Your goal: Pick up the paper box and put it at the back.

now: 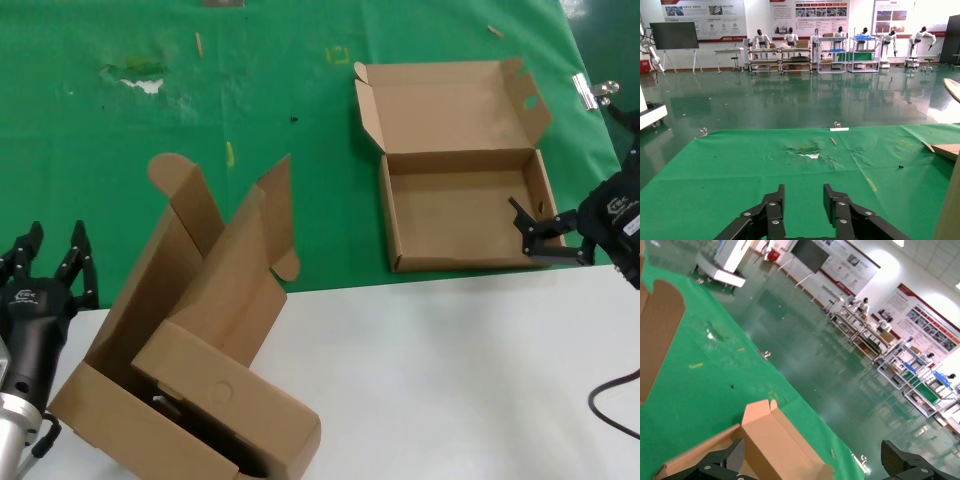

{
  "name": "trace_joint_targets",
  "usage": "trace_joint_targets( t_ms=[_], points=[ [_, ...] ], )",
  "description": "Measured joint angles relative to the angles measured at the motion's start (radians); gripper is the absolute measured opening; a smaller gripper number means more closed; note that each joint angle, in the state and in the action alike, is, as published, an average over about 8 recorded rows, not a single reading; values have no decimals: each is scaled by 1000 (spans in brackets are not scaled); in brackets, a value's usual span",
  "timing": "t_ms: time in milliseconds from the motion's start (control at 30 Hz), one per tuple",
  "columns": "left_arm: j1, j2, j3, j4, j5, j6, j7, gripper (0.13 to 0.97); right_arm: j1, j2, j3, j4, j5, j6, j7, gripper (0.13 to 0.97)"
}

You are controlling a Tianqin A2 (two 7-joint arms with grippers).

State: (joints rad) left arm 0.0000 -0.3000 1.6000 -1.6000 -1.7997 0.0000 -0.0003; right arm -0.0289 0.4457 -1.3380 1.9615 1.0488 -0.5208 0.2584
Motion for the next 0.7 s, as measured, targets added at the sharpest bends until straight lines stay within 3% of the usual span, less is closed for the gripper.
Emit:
trace_joint_targets(
  t_ms=[133, 433, 700],
  points=[
    [0, 0, 0, 0, 0, 0, 0, 298, 2, -10, -18, -24, 50, 35, -17, 929],
    [0, 0, 0, 0, 0, 0, 0, 475, 6, -32, -57, -79, 164, 114, -56, 964],
    [0, 0, 0, 0, 0, 0, 0, 692, 10, -51, -92, -127, 264, 183, -91, 966]
  ],
)
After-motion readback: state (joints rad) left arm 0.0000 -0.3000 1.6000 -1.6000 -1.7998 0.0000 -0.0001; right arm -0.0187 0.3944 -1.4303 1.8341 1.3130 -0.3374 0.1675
